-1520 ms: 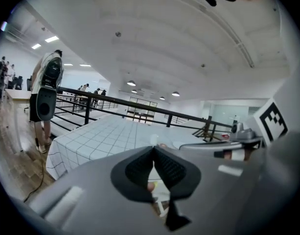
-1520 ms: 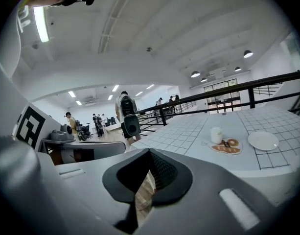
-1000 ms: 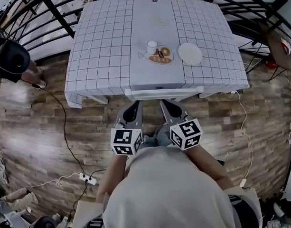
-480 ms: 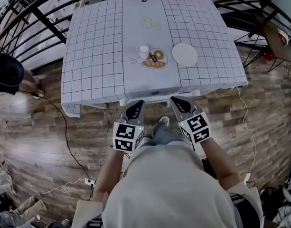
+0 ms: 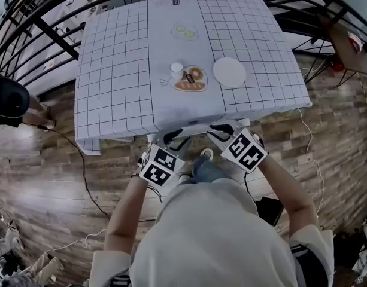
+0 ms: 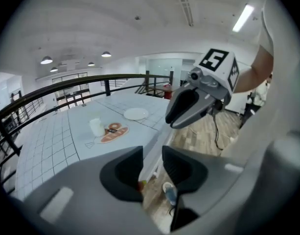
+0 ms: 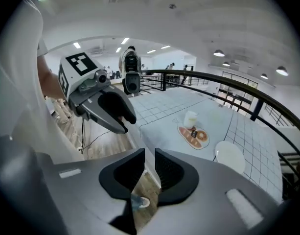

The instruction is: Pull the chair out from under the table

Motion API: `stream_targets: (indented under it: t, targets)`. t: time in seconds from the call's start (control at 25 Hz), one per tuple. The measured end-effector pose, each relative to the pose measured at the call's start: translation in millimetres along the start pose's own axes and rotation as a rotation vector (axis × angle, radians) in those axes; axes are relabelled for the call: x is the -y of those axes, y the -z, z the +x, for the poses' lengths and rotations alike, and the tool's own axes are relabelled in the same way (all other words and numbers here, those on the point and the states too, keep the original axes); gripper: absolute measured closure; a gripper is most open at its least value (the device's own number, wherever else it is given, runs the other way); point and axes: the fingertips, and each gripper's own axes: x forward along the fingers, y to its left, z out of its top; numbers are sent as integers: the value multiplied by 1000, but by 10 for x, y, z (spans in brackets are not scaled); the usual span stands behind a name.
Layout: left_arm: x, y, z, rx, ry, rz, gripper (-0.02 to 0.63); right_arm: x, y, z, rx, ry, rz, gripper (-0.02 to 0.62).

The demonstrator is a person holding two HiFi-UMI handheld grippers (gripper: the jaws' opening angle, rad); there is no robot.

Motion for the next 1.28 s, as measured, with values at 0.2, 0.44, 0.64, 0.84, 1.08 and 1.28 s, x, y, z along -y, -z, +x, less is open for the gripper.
stream_targets:
  t: [0.2,0.44,0.64,0.84,1.08,1.28]
  targets:
    - [90,31,136,-86,78,147,458,-25,44,74,-84,-66,-107,510]
    - [133,97,285,-184,105,295,436,-29,103,123,-174,-124,-224,489]
    - [138,220,432,-288,140,409,430,-2,243,223,-284,-177,-370,472]
    - [83,317,569,-367,143,513,428,9,401,374,-372,-219,-491,471]
    - [39,394,712,-439,161,609,430,-31,488,572,-422,-258,-554,471]
    - [71,515,827,-488,184,664,443,-59,555,713,-441,-280,-557,472]
